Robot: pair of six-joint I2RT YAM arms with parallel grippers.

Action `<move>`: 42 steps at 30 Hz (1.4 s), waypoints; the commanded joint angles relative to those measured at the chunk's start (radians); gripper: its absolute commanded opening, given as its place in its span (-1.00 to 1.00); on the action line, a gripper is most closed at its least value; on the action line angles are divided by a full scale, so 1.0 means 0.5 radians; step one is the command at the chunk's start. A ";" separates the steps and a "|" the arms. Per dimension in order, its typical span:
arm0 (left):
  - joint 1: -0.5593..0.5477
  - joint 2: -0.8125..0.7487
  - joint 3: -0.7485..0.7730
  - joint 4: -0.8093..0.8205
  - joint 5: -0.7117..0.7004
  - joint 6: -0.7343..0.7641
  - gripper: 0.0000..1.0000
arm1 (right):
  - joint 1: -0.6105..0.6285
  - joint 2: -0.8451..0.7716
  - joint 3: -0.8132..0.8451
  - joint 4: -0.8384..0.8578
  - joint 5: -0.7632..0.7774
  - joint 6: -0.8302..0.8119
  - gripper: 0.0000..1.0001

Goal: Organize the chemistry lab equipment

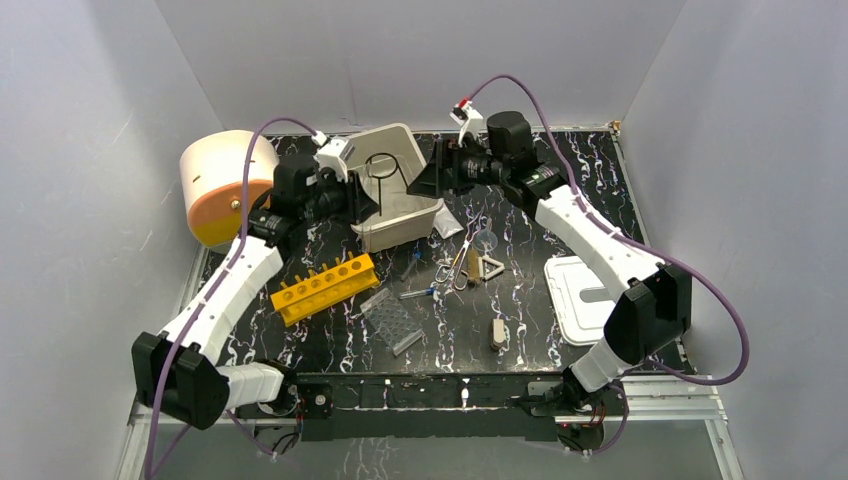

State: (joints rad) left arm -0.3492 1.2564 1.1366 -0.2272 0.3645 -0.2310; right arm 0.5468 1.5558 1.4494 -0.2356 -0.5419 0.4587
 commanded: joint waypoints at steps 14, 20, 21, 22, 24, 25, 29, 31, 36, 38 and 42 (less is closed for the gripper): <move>-0.021 -0.362 -0.350 0.534 0.308 0.365 -1.00 | 0.335 0.403 0.793 -0.195 0.135 0.034 0.72; -0.020 -0.349 -0.325 0.473 0.340 0.346 -1.00 | 0.392 0.415 0.765 -0.145 0.156 0.096 0.47; -0.019 -0.351 -0.327 0.475 0.348 0.344 -1.00 | 0.401 0.420 0.764 -0.148 0.175 0.100 0.44; -0.019 -0.356 -0.330 0.475 0.359 0.347 -1.00 | 0.407 0.426 0.764 -0.151 0.201 0.101 0.40; -0.020 -0.364 -0.339 0.470 0.374 0.361 -1.00 | 0.419 0.433 0.764 -0.144 0.251 0.103 0.33; -0.020 -0.367 -0.342 0.467 0.380 0.368 -1.00 | 0.425 0.433 0.763 -0.135 0.283 0.101 0.29; -0.020 -0.365 -0.329 0.415 0.404 0.398 -1.00 | 0.455 0.441 0.767 -0.138 0.411 0.081 0.09; -0.019 -0.365 -0.325 0.394 0.405 0.410 -1.00 | 0.466 0.438 0.767 -0.144 0.441 0.068 -0.04; -0.020 -0.368 -0.322 0.367 0.414 0.430 -1.00 | 0.502 0.430 0.776 -0.154 0.487 -0.001 -0.18; -0.020 -0.365 -0.317 0.352 0.409 0.435 -1.00 | 0.508 0.429 0.793 -0.167 0.505 -0.026 -0.30; -0.019 -0.351 -0.300 0.326 0.346 0.368 -0.92 | 0.518 0.418 0.822 -0.208 0.560 -0.072 -0.45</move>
State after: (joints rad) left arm -0.3550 1.0966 0.9615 -0.0662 0.5114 -0.0479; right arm 0.8082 1.7760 1.7966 -0.3550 -0.3382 0.4557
